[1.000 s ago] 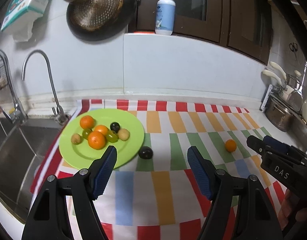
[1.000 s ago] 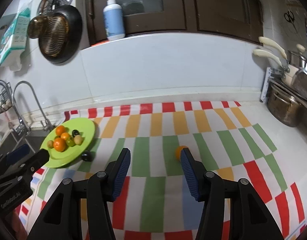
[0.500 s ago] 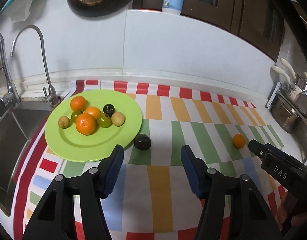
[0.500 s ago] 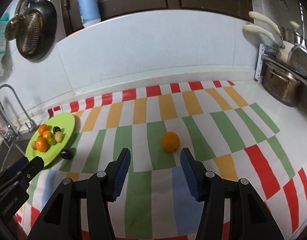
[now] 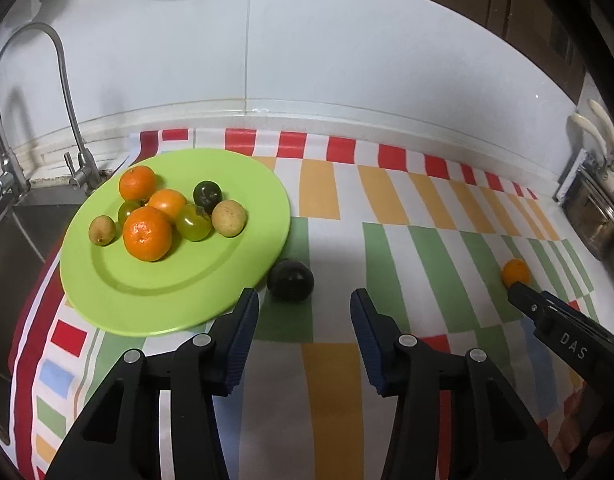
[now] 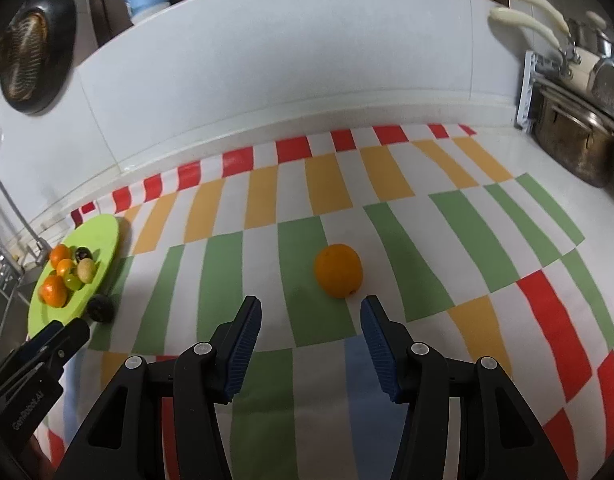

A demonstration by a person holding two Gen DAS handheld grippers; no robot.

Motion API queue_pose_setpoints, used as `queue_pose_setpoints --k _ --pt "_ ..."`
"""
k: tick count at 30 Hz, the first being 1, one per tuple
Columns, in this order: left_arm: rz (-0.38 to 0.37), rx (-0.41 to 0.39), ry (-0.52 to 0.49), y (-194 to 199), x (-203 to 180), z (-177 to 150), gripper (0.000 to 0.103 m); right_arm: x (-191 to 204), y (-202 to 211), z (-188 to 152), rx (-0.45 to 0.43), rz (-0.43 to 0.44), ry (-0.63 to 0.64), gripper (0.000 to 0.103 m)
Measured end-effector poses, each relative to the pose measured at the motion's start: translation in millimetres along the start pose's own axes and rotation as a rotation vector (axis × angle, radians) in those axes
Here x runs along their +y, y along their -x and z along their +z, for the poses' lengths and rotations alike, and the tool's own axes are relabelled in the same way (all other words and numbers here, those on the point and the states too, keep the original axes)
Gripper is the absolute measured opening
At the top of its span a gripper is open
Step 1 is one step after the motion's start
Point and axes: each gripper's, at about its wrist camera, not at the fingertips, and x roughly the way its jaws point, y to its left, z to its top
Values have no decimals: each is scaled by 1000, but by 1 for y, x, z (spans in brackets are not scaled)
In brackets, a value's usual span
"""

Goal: Organize fruits
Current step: 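Grasp a dark plum with the left tool while the right tool grasps a mandarin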

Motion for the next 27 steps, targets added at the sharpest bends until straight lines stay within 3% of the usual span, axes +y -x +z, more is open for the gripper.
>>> queue_pose_setpoints --k 17,27 --pt "40 65 9 -28 -3 7 40 -7 -31 12 61 5 -76 52" --pt "56 71 -4 -37 -11 9 40 -18 -39 13 52 -13 -102 49"
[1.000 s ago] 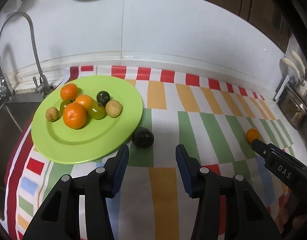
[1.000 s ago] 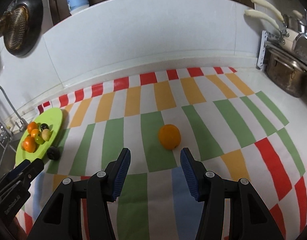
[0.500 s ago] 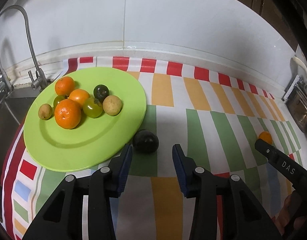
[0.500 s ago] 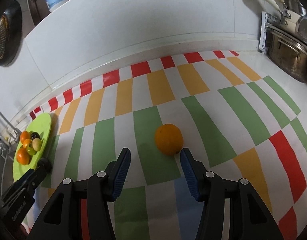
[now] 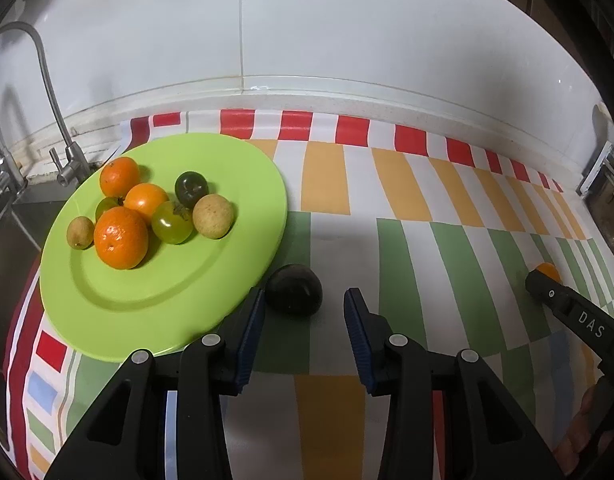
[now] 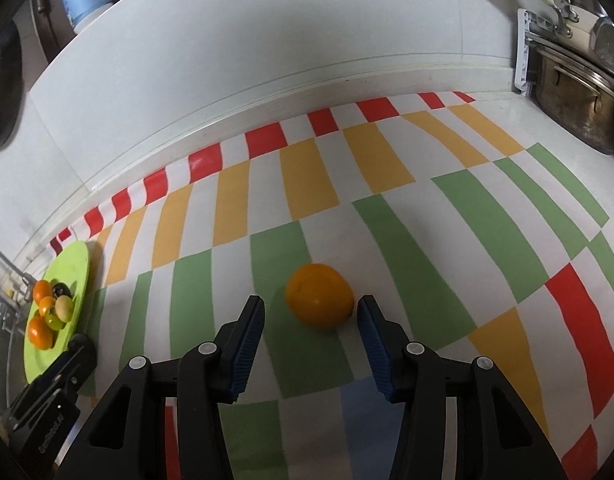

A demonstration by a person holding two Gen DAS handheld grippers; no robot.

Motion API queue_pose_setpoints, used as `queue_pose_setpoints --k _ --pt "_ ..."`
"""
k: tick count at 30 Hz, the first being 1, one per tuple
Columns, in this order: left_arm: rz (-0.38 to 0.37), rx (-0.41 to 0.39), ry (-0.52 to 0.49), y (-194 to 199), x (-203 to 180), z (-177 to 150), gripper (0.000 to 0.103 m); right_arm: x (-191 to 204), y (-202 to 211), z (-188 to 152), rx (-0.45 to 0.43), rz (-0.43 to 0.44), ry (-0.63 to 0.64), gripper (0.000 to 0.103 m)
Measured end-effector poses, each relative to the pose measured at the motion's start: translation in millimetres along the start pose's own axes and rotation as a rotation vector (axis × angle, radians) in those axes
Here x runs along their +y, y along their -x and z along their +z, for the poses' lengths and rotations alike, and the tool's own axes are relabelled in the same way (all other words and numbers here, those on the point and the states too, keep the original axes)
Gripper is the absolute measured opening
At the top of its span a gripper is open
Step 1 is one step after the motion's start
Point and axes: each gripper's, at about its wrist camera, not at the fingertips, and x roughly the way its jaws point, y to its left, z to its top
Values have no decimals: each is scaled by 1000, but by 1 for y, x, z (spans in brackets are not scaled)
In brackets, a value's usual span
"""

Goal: Organize fruits
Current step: 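Grasp a dark plum with the left tool while the right tool grasps a mandarin, then carry the plum and mandarin over the green plate and lower them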

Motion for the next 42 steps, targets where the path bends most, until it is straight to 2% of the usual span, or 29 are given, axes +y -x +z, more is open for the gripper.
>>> queue_pose_setpoints --k 3,5,13,24,42 --pt "6 -11 -2 0 -1 2 32 -1 -2 2 -1 -16 7 44" --pt "3 -14 -9 0 -2 2 29 0 -3 3 1 -18 13 36" --pt "-24 -17 -25 4 0 1 29 8 4 -2 0 16 58 36" --pt "-82 -76 -74 33 -1 3 29 31 32 -5 -33 80 138 36" --pt "-72 -179 -70 87 24 -1 29 73 92 -5 -137 164 257 36"
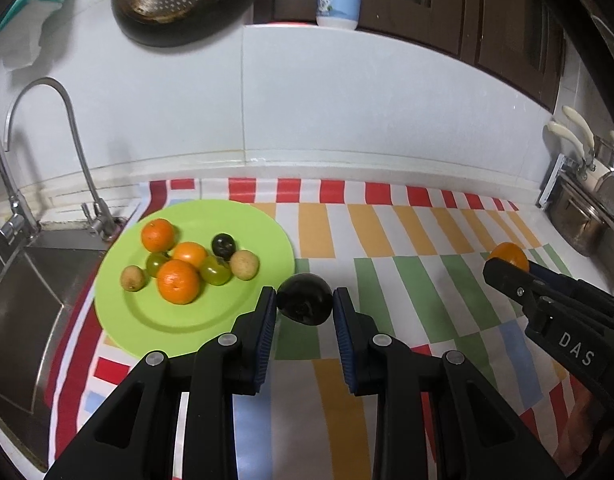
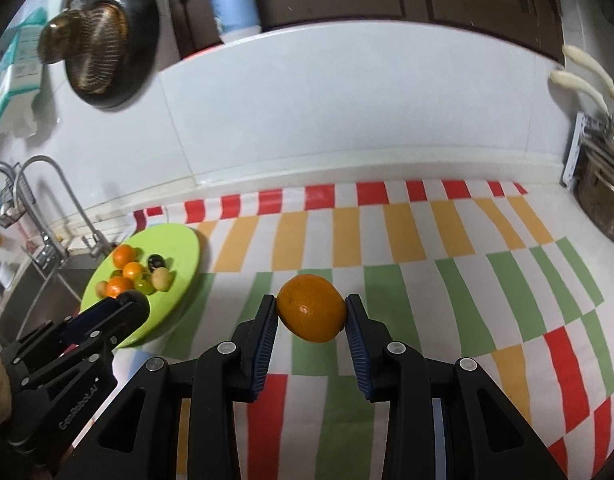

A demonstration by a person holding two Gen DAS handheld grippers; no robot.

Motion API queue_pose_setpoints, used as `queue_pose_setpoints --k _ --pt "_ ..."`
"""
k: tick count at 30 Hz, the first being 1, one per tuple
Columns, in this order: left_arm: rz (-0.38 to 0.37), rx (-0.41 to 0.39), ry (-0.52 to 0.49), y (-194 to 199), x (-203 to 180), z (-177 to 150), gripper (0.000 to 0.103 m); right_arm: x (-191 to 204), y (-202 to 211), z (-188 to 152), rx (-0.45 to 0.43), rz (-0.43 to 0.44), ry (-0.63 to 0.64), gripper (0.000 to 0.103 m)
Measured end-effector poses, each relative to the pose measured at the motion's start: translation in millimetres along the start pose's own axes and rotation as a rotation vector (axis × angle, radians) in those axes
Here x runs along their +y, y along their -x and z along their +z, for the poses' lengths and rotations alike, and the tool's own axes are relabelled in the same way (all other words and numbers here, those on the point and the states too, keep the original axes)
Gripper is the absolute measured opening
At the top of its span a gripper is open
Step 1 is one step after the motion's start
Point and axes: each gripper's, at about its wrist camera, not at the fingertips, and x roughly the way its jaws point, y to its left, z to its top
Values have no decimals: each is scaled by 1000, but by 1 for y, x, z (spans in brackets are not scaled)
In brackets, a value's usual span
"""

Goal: Organize fruits
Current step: 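Carry the plum and mandarin over the green plate and lower them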

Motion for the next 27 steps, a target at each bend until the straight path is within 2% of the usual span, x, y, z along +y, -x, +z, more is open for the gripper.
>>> queue_pose_setpoints --k 9,27 --pt "11 -54 5 32 21 1 29 27 23 5 -49 41 45 36" --pt "69 -97 28 76 82 -5 29 97 35 1 -68 139 109 36"
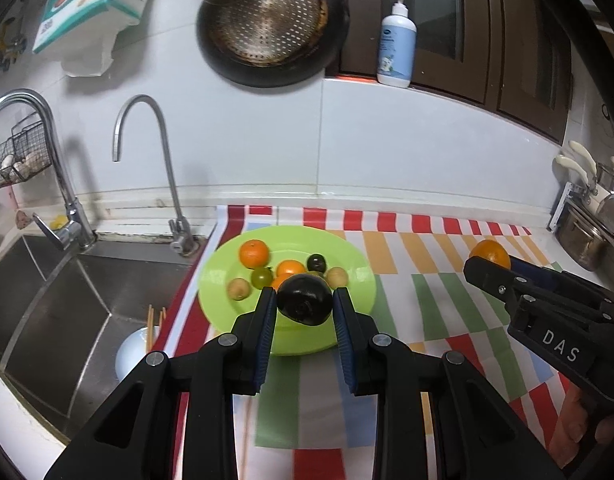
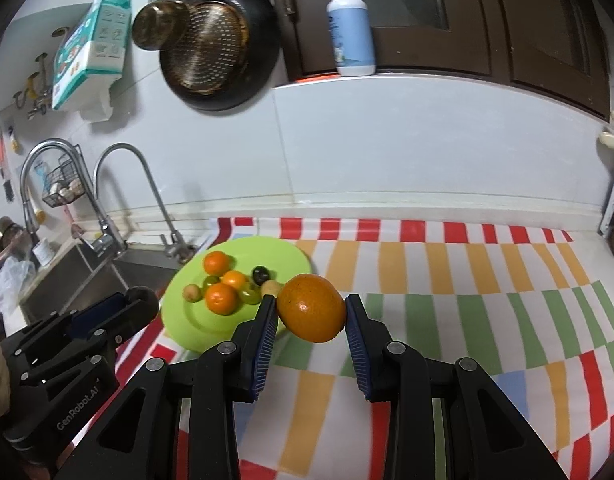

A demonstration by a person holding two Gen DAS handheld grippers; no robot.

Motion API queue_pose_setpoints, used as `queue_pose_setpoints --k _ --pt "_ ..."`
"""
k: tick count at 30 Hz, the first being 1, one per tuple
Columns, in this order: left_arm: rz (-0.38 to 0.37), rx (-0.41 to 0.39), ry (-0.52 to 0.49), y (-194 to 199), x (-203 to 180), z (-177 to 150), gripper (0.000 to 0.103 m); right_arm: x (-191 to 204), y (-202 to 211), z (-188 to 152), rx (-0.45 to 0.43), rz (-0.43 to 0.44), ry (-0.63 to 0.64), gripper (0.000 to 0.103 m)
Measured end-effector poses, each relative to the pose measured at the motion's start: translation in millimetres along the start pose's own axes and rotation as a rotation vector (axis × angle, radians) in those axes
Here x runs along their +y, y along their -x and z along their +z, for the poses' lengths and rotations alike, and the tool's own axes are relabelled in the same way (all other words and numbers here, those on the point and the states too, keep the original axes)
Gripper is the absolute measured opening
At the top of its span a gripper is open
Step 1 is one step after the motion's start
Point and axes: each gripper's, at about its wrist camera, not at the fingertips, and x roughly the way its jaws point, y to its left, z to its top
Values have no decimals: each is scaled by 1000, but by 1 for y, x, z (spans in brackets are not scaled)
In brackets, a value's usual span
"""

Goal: Organize fruits
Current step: 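Carry the plum and mandarin over the green plate and lower them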

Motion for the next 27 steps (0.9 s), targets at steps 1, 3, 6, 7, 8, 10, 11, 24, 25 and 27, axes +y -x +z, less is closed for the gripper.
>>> queue_pose_setpoints --k 1,3,6,7,8,10,11,24,25,27 --pt "2 -1 1 1 3 0 29 3 -1 0 1 4 1 36" --pt "8 -4 1 2 9 0 29 9 -3 0 4 11 6 36" --pt "15 -5 0 3 16 0 29 17 -8 0 11 21 15 36" --pt "18 -6 0 2 19 0 29 20 -11 1 13 23 21 36" --pt "21 -6 2 2 22 1 29 23 -13 1 14 25 26 36" --pt "23 -6 5 0 27 2 29 29 -17 3 16 31 37 36" --pt "23 -5 3 -2 29 3 29 32 -19 4 15 33 42 36" --pt "5 10 -23 -45 43 22 29 46 -64 33 35 62 90 36" --pt "-2 12 -27 -50 43 24 29 46 -69 34 40 63 94 36" --pt "-27 21 -29 -60 44 27 29 45 -81 36 56 68 95 36"
